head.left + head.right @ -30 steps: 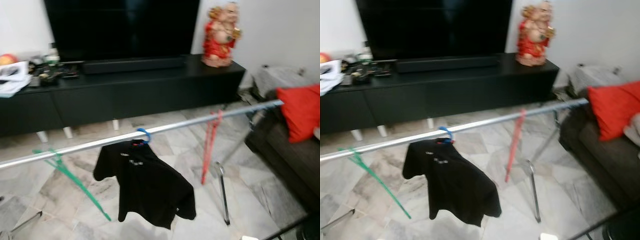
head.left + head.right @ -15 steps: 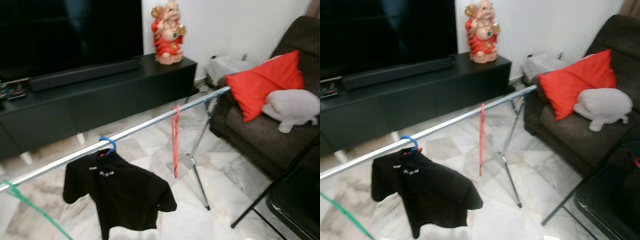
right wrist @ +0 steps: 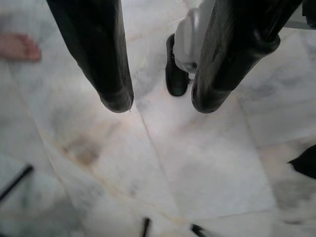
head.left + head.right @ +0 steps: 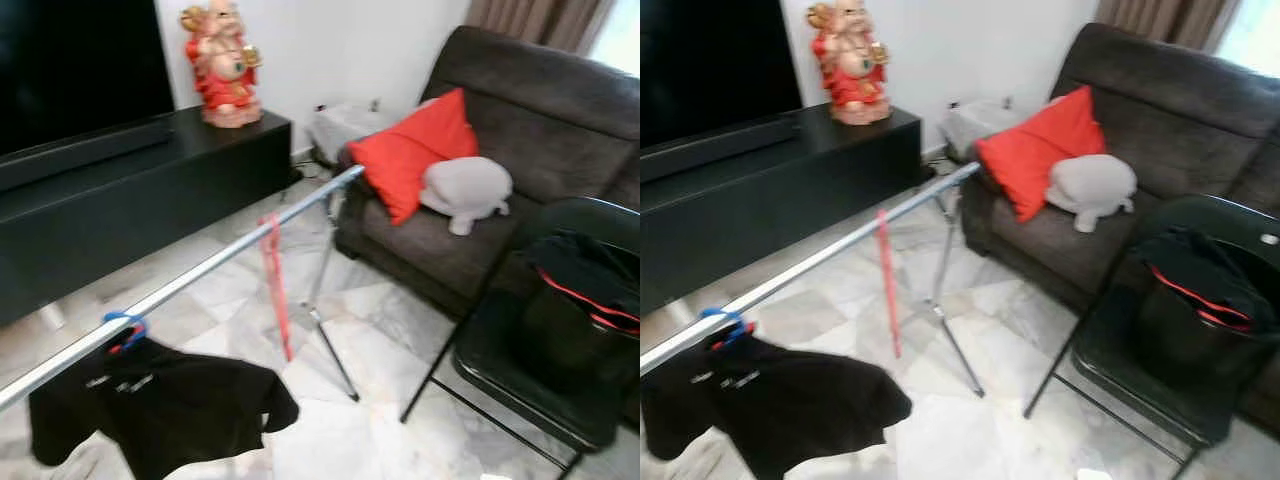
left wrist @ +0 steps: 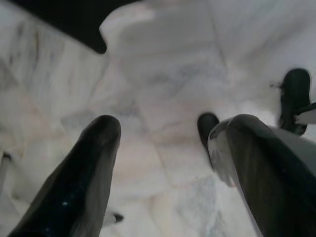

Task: Hang hanger

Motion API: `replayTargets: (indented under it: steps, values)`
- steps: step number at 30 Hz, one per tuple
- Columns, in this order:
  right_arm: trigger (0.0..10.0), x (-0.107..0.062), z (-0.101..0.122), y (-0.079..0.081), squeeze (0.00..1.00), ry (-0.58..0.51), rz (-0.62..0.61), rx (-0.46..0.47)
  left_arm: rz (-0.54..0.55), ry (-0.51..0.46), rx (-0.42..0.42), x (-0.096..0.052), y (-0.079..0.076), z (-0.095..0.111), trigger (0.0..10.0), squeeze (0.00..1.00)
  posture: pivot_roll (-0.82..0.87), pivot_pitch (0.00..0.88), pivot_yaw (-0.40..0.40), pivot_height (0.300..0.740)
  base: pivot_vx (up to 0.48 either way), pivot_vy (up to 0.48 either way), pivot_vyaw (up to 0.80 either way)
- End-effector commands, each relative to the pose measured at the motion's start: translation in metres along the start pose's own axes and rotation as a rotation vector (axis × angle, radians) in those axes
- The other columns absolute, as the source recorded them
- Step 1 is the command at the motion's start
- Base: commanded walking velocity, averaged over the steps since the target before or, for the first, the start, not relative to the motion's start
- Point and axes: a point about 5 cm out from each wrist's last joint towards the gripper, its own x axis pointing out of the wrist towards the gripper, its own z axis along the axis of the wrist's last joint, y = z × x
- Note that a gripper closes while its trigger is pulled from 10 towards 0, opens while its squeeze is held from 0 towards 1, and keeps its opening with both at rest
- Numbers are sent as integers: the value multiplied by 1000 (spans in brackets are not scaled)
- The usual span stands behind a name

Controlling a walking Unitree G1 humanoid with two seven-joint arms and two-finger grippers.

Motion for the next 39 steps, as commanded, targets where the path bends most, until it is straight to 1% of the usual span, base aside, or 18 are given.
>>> replayTargets:
  steps: [1, 6, 23, 38, 39]
  values:
    - [10000, 0, -2, 0, 0, 4, -1, 12, -6, 17, 17, -1, 1, -5, 10000, 0, 92, 0, -3, 740, 0, 0, -775]
    - [10000, 0, -2, 0, 0, -8, -7, 26, -15, 19, 52, -1, 1, -5, 10000, 0, 89, 0, 2, 740, 0, 0, 0]
    - [10000, -1, -3, 0, 0, -6, -12, 22, -29, 21, 79, -1, 0, -6, 10000, 0, 82, 0, 4, 740, 0, -282, 0]
    - [10000, -1, -1, -2, 0, -18, -22, 41, -29, 17, 70, -1, -1, -4, 10000, 0, 85, 0, -1, 740, 0, -289, 0]
    - [10000, -1, -1, -2, 0, -17, -25, 45, -18, 18, 53, -1, 0, -4, 10000, 0, 85, 0, -1, 740, 0, 0, 0]
